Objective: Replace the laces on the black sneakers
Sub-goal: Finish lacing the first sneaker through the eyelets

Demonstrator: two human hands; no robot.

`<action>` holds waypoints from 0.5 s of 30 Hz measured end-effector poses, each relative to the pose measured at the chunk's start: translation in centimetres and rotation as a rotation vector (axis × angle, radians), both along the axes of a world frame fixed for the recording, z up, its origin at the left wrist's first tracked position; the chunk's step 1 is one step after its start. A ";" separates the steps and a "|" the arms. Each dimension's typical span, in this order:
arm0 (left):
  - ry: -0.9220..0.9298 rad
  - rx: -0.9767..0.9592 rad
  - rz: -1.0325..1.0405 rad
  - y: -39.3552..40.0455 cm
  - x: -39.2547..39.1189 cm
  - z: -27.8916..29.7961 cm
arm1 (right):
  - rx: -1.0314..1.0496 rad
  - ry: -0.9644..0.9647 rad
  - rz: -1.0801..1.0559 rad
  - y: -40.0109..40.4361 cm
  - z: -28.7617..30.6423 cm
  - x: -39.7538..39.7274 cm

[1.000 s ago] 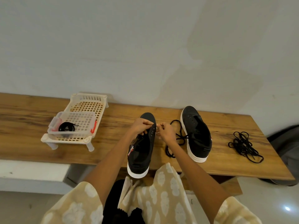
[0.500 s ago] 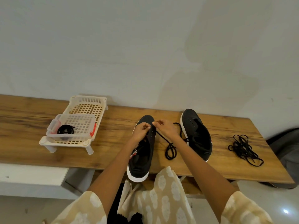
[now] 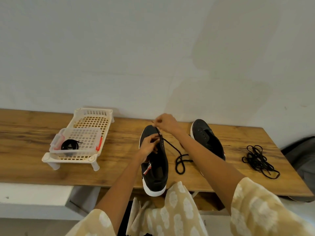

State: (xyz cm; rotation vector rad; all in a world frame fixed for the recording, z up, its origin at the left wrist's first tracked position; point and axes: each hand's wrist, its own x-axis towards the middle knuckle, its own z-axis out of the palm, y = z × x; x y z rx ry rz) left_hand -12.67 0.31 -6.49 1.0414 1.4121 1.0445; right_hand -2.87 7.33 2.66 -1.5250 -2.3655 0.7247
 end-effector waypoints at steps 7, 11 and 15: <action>-0.002 0.010 0.020 0.2 0.2 0.0 | -0.098 0.891 -0.193 1.9 9.1 -4.1; 0.010 0.075 0.079 0.3 0.6 -0.5 | -0.125 1.081 -0.236 2.9 9.8 -3.3; -0.036 0.116 0.247 0.7 0.9 -0.7 | -0.290 0.855 -0.201 2.4 5.7 -1.4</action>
